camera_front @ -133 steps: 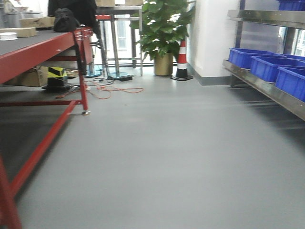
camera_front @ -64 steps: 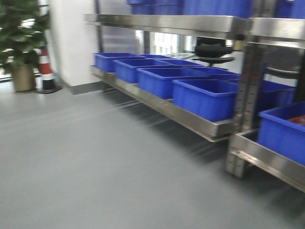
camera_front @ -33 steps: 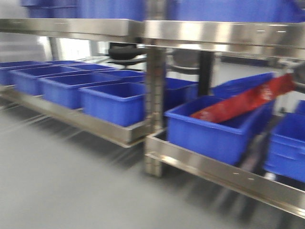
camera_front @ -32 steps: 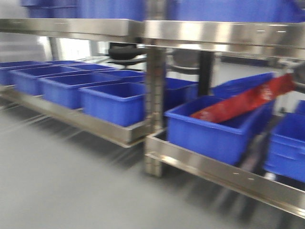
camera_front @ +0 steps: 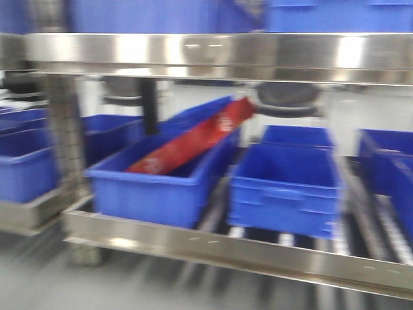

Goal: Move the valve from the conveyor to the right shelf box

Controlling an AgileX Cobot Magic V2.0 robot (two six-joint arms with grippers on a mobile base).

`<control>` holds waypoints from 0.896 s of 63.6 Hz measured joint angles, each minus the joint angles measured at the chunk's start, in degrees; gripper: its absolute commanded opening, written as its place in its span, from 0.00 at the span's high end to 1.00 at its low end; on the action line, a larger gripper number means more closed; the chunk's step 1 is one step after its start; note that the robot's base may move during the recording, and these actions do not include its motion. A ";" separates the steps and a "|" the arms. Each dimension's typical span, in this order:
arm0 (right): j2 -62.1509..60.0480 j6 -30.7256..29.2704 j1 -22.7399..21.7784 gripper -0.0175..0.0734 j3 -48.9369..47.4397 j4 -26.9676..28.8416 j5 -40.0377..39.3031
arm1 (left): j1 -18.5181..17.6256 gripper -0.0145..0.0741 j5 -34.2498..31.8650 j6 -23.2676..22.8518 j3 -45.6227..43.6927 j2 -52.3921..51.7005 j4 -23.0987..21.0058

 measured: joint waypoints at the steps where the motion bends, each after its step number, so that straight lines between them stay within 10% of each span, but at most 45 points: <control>1: 0.00 0.00 0.00 0.99 0.00 0.00 0.00 | 0.00 0.96 0.00 0.00 0.00 0.00 0.00; 57: 0.00 0.00 0.00 0.99 0.00 -0.24 0.10 | -0.09 0.96 0.00 0.00 0.00 0.00 -0.33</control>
